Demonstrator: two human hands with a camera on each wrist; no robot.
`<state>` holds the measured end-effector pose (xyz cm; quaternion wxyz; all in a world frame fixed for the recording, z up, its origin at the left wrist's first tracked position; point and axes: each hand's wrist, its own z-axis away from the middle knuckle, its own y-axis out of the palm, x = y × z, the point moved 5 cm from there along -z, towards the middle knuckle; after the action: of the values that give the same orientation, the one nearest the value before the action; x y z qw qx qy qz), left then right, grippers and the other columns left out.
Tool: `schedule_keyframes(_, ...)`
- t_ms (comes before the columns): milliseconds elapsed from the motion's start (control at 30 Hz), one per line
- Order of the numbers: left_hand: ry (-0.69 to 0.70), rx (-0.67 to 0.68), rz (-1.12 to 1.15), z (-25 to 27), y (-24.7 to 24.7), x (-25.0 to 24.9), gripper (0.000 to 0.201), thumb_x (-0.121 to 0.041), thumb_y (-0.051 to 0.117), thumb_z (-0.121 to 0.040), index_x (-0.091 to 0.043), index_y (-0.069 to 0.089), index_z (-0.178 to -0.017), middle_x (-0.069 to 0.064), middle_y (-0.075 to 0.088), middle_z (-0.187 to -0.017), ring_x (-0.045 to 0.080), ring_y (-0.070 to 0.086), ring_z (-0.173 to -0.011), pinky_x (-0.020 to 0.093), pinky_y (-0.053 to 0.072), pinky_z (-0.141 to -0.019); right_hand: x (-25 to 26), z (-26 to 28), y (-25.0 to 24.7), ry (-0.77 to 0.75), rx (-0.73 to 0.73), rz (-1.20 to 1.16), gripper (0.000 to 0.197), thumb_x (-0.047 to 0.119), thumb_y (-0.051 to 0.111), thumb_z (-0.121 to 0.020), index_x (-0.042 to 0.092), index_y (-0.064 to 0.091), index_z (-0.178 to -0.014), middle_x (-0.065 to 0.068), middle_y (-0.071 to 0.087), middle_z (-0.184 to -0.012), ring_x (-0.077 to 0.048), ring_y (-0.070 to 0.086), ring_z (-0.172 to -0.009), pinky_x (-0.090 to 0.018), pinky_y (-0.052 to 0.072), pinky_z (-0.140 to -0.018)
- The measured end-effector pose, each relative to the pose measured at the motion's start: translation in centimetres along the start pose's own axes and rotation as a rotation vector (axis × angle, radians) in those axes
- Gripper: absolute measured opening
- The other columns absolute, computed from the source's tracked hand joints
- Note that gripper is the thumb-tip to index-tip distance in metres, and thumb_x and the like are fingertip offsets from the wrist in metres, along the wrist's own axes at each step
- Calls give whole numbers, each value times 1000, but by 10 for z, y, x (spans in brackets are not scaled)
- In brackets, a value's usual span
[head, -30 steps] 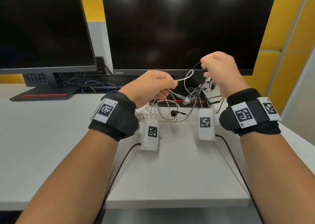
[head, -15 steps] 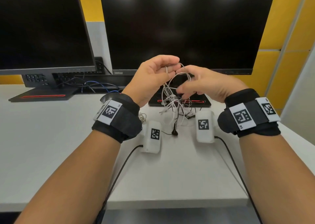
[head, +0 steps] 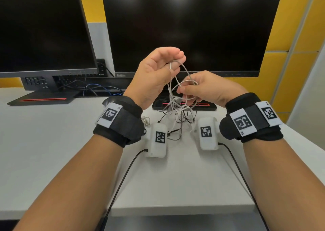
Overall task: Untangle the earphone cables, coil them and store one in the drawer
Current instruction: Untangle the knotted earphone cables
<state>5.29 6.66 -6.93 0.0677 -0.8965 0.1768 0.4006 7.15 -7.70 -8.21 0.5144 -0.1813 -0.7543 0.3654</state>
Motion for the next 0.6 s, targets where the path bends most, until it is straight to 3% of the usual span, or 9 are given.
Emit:
schedule_keyframes(100, -24, -126, -72, -1, -7, 0, 28, 4, 59, -87, -14, 57, -108, 9, 62, -114, 24, 61, -117, 35, 51, -97, -3, -2, -4, 15, -30, -64, 14, 21, 55, -99, 16, 66, -92, 3, 67, -68, -8, 65, -58, -27, 49, -63)
schedule_keyframes(200, -136, -212, -271, -2, -14, 5, 32, 7, 60, -87, -14, 57, -111, 5, 61, -106, 14, 65, -94, 24, 55, -78, -2, -1, -12, 11, -109, -349, 17, 14, 49, -99, 12, 60, -86, 0, 61, -58, -13, 55, -49, -28, 41, -56)
schedule_keyframes(300, -336, -98, -400, 1, -11, 19, 34, 1, 61, -88, -15, 54, -117, -1, 59, -91, 7, 60, -72, 21, 50, -61, 5, 2, -20, -55, -193, -588, 20, 14, 41, -101, 12, 53, -86, -4, 65, -65, -17, 60, -52, -28, 43, -53)
schedule_keyframes(367, -451, 8, -460, 5, -7, 27, 27, -3, 63, -89, -9, 60, -115, 1, 59, -84, 6, 56, -64, 19, 46, -57, 9, 4, -25, -121, -257, -701, 19, 14, 38, -101, 14, 51, -87, -7, 69, -74, -21, 67, -63, -27, 49, -55)
schedule_keyframes(467, -524, 118, -613, 9, -3, 31, 13, -20, 62, -92, -15, 73, -97, -3, 65, -85, 7, 57, -75, 22, 46, -70, 10, 5, -35, -209, -383, -837, 18, 11, 40, -100, 14, 53, -88, -10, 71, -87, -29, 73, -84, -33, 58, -72)
schedule_keyframes(533, -547, 146, -637, 9, -1, 30, 16, -25, 58, -93, -23, 74, -87, -8, 69, -103, 9, 59, -97, 29, 44, -87, 8, 7, -41, -259, -457, -881, 17, 12, 40, -100, 14, 53, -90, -12, 71, -95, -30, 72, -96, -41, 58, -87)
schedule_keyframes(600, -561, 193, -574, 9, 4, 30, 19, -25, 55, -95, -19, 73, -90, -11, 63, -122, 9, 54, -114, 35, 40, -99, 8, 9, -45, -286, -505, -840, 17, 17, 41, -103, 16, 55, -94, -11, 69, -104, -26, 70, -103, -46, 56, -92)
